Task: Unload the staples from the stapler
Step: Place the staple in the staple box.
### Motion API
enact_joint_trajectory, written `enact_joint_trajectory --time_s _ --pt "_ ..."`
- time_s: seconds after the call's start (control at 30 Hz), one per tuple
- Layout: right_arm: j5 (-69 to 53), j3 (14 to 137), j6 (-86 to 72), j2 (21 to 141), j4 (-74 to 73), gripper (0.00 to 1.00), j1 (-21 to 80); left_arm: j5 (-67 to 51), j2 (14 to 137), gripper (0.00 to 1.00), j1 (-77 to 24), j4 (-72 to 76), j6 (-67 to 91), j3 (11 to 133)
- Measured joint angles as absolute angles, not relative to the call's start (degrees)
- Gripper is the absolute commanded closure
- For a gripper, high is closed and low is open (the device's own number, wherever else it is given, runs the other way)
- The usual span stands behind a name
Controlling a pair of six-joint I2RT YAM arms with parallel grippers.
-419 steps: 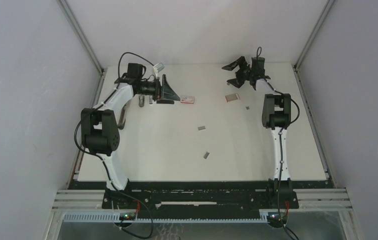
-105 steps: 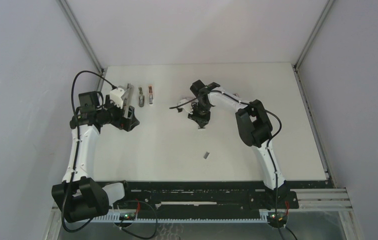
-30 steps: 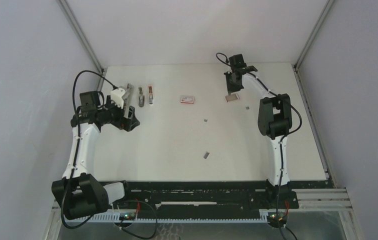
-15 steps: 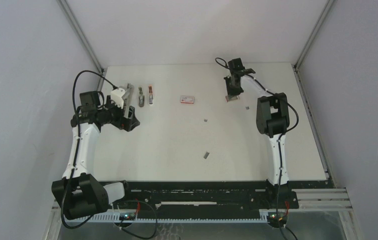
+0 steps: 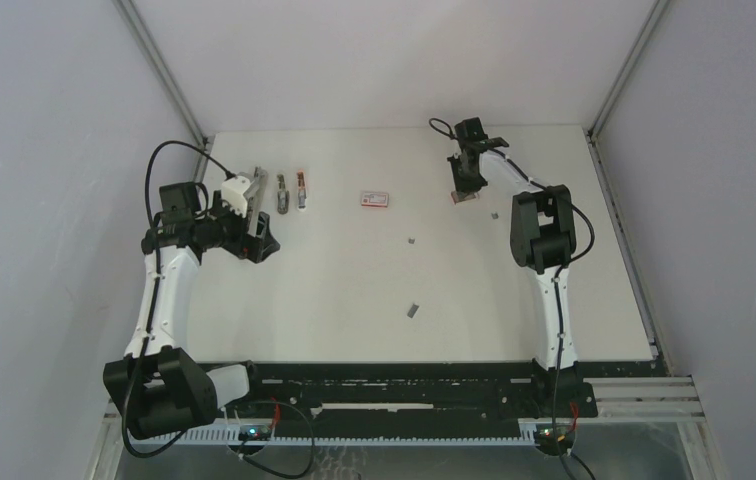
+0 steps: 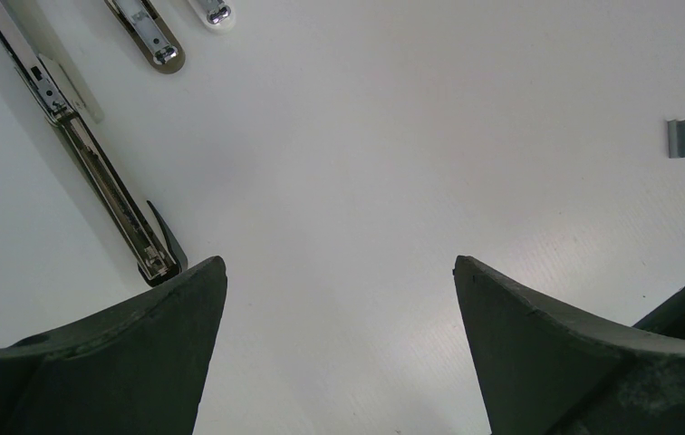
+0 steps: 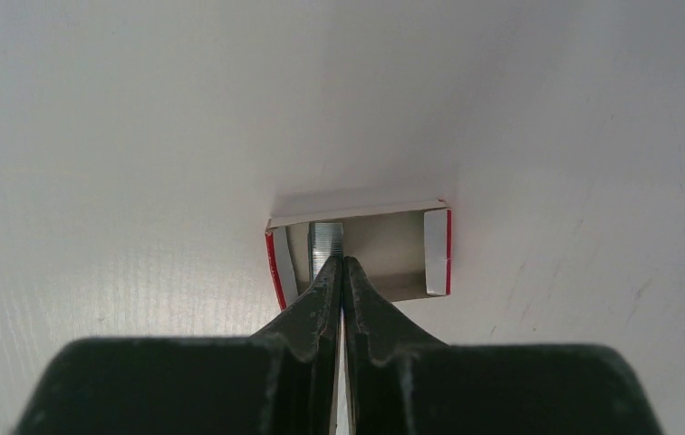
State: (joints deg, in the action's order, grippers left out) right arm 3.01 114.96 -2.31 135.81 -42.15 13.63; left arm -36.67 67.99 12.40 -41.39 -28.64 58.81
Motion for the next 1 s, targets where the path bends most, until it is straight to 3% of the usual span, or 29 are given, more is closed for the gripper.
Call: enact_joint_trajectory --time_s 1.0 --pt "3.53 115.35 -0.84 135.83 -43.09 0.95 15.46 -36.69 67.99 0.00 12.40 -41.41 -28.67 58.81"
